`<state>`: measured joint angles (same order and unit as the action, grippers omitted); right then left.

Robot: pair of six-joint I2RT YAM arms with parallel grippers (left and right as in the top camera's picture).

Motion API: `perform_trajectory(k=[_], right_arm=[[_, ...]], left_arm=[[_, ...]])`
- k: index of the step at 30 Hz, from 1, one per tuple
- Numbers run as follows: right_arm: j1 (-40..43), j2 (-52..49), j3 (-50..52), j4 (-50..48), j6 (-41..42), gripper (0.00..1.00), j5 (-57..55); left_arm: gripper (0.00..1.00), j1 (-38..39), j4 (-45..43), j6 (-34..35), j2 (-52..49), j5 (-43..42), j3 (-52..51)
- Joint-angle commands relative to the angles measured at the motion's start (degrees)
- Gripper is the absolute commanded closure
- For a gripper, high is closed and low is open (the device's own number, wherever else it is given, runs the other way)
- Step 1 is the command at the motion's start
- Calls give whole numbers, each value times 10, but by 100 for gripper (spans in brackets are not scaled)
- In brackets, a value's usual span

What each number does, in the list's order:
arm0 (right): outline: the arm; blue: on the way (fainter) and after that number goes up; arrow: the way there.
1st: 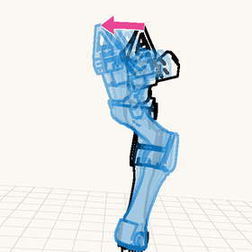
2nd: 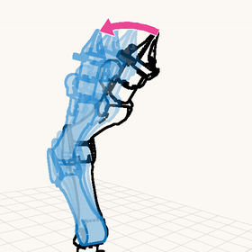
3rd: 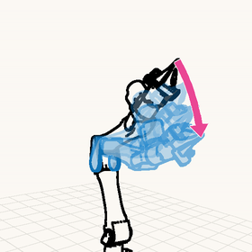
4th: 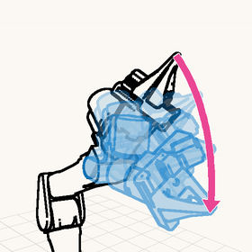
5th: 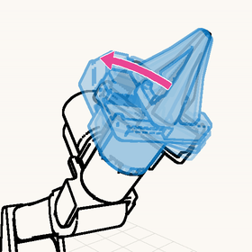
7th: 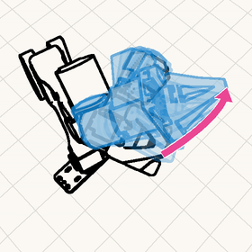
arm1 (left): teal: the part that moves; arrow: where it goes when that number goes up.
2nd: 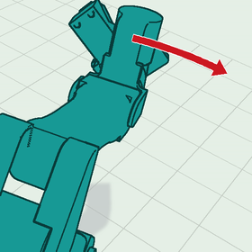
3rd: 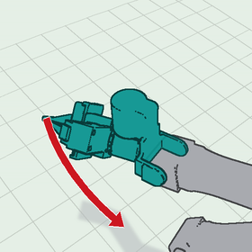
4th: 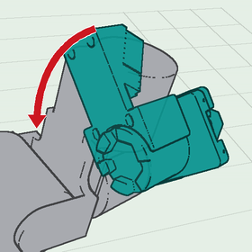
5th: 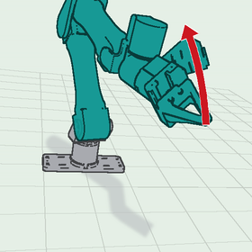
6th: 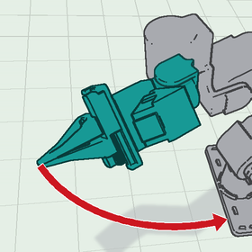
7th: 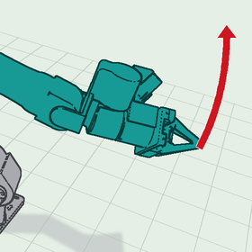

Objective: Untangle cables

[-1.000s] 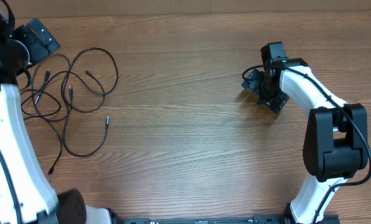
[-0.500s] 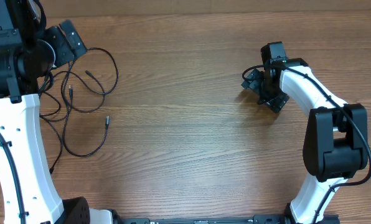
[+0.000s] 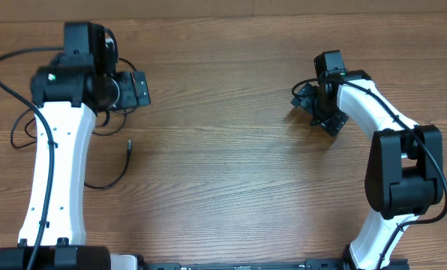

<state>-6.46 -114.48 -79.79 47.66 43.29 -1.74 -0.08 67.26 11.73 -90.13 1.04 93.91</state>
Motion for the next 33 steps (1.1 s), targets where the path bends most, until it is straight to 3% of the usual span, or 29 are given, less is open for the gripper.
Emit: perform_trajectory(k=[1,9,15,16,22,30,33], right_arm=[[1,19,-8,-1,1,0,-6],[1,19,-8,-1,1,0,-6],[1,19,-8,-1,1,0,-6],[1,19,-8,-1,1,0,-6],[1,19,-8,-1,1,0,-6],[1,19,-8,-1,1,0,-6],[1,19,-8,-1,1,0,-6]], left_arm=[[1,2,-63,-10,76,-26,-114],[0,1,-369,-16,195,-44,-401],[0,1,-569,-67,319,-92,-581],[0,1,-638,-87,345,-102,-636],[0,1,-846,-65,429,-118,-819],[0,1,-872,-23,549,-96,-938],[0,1,-793,-19,619,-66,-936]])
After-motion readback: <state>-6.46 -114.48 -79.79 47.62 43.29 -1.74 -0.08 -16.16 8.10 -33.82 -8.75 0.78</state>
